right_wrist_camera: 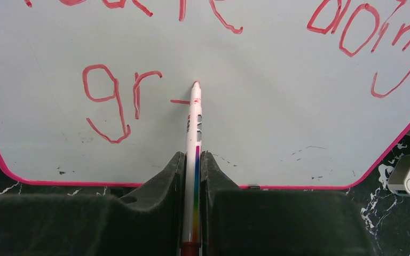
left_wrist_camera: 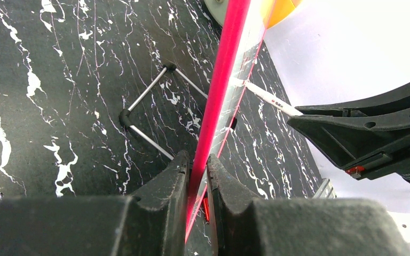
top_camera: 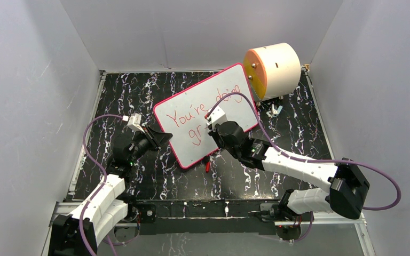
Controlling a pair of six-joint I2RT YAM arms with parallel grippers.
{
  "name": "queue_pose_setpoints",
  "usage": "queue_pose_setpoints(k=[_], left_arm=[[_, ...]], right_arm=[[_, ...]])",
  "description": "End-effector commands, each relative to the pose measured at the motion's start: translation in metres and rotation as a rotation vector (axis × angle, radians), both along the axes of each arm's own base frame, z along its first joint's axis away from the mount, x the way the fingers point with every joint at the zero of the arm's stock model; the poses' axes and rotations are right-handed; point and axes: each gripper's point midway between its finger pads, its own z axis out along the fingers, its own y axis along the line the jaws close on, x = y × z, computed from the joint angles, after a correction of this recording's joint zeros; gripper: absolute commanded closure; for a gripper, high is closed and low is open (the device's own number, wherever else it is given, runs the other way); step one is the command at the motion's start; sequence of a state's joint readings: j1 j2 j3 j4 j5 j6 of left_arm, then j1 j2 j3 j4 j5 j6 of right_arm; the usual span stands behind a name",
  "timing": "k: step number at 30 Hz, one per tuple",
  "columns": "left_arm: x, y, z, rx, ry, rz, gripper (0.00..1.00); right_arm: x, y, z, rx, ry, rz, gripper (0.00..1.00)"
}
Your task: Write a sentence on the whiteboard
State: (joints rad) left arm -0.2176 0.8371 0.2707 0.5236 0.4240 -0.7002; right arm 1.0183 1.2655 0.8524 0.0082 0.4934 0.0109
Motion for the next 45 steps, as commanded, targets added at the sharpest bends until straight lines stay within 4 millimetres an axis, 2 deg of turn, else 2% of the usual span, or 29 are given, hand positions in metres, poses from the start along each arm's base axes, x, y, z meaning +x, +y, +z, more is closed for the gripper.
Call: queue_pose_setpoints(k=[1, 11, 19, 26, 31, 38, 45], left_arm=[[0.005, 0.005, -0.003, 0.016, 0.028, 0.033, 1.00], [0.006, 0.005, -0.004, 0.016, 0.033, 0.033, 1.00], [0.006, 0.005, -0.004, 0.017, 0.033, 0.037, 1.00], [0.006, 0.006, -0.003, 0.017, 0.032, 0.039, 1.00], [0.006, 0.006, -0.004, 0.017, 0.034, 0.039, 1.00], [0.006, 0.006, -0.003, 0.020, 0.033, 0.040, 1.00], [0.006, 0.006, -0.003, 0.020, 0.032, 0.042, 1.00]], right_arm=[[0.003, 0.009, 0.013, 0.038, -0.042, 0.042, 1.00], [-0.007, 0.009, 0.004, 0.014, 0.014, 0.084, 1.00], [-0.016, 0.001, -0.015, -0.055, 0.078, 0.095, 1.00], [-0.017, -0.012, -0.023, -0.106, 0.090, 0.061, 1.00], [-0.010, -0.021, -0.022, -0.123, 0.061, 0.004, 1.00], [-0.005, -0.019, -0.011, -0.078, 0.042, -0.029, 1.00], [-0.009, -0.020, 0.002, -0.027, 0.020, -0.011, 1.00]])
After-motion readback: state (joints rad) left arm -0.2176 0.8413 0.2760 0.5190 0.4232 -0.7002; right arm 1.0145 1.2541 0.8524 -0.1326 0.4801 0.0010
